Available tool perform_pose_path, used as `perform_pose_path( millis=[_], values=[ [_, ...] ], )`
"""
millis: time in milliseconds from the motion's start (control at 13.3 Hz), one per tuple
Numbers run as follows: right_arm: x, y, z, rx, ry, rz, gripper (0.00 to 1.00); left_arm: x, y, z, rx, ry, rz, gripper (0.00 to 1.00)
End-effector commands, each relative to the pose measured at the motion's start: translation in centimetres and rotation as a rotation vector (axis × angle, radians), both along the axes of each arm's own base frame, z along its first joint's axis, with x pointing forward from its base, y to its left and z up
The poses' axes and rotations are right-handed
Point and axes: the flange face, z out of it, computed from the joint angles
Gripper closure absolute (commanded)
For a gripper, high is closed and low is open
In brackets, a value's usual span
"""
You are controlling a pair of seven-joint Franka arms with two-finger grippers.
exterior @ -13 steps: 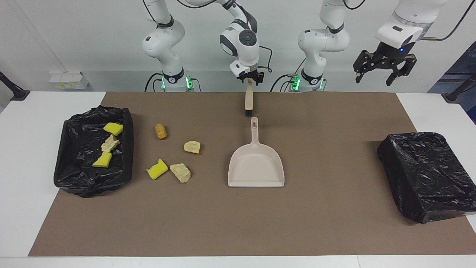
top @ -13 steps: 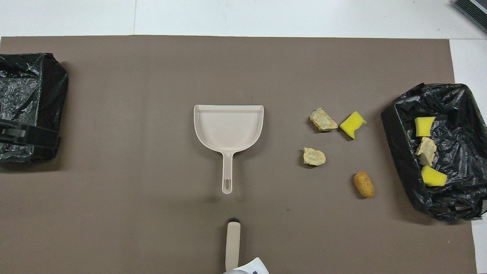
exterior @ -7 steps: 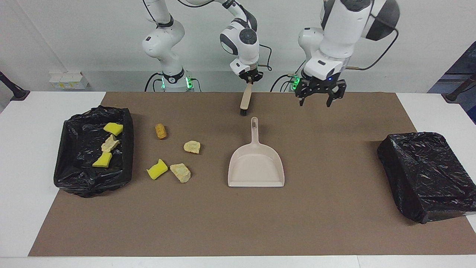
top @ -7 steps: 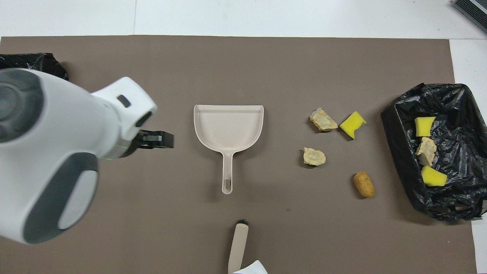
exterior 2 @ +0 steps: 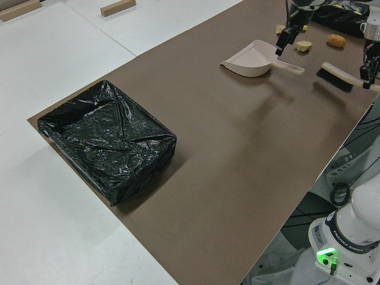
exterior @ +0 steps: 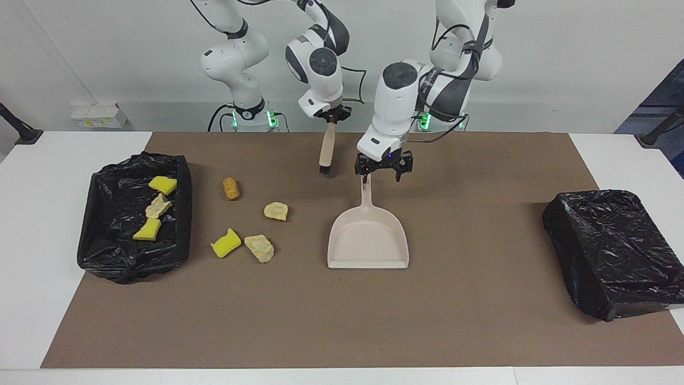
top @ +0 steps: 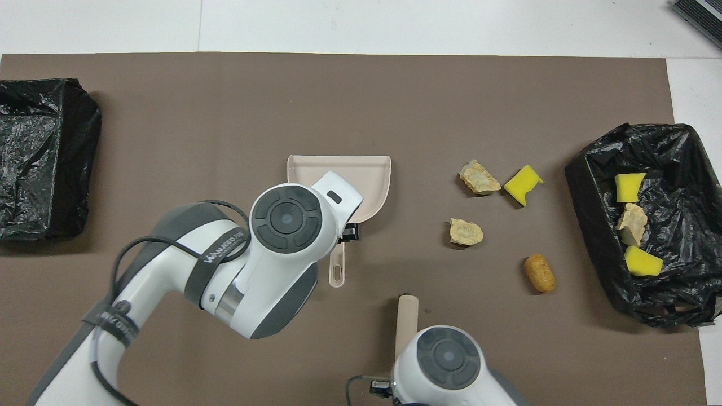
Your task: Sweep and dump trash in bin
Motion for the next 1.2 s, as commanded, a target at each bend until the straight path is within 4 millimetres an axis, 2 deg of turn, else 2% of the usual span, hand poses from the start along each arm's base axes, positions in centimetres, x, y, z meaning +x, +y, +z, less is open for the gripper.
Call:
perform_pose_path(
  millis=[0,75,226,301,452,527,602,678,828,979,1054,1129],
  values=[
    [3.6,-6.0,1.3,0.009,-0.006,0.055,1.00,-0.8,0.0,-3.2,-0.016,-0.020,0.011,0.00],
    [5.1,-8.1,1.9,0.010,-0.007,0.052,1.00,-1.2,-0.1,-4.3,-0.012,-0.015,0.005,0.00],
    [7.6,-12.0,3.2,0.027,-0.025,0.069,1.00,-1.7,-0.7,-4.9,-0.015,-0.015,-0.006,0.00],
    [8.7,-14.1,3.8,0.045,-0.037,0.091,1.00,-2.0,-0.6,-5.2,-0.009,-0.008,-0.009,0.06],
    [11.1,-18.9,4.1,0.017,-0.075,0.147,1.00,-3.0,-1.5,-5.1,-0.006,-0.006,-0.033,0.26],
    [12.0,-20.7,3.7,-0.012,-0.088,0.160,1.00,-3.6,-1.9,-5.0,-0.004,-0.003,-0.049,0.41],
    [12.8,-22.4,3.7,-0.041,-0.114,0.174,1.00,-3.6,-1.9,-5.1,-0.001,-0.002,-0.058,0.60],
    [13.1,-23.9,3.6,-0.064,-0.124,0.163,1.00,-3.6,-1.8,-5.1,0.001,0.000,-0.064,0.73],
    [12.8,-26.8,3.0,-0.101,-0.106,0.129,1.00,-3.3,-1.5,-5.1,0.011,0.003,-0.091,0.90],
    [11.3,-29.4,1.6,-0.110,-0.066,0.116,1.00,-1.8,0.4,-4.3,0.026,0.011,-0.215,0.94],
    [10.8,-31.1,1.0,-0.101,-0.048,0.103,1.00,-1.1,1.7,-3.1,0.038,0.024,-0.262,0.94],
    [10.4,-33.3,0.6,-0.090,-0.037,0.076,1.00,-1.1,2.3,-2.2,0.059,0.046,-0.341,0.94]
  ],
)
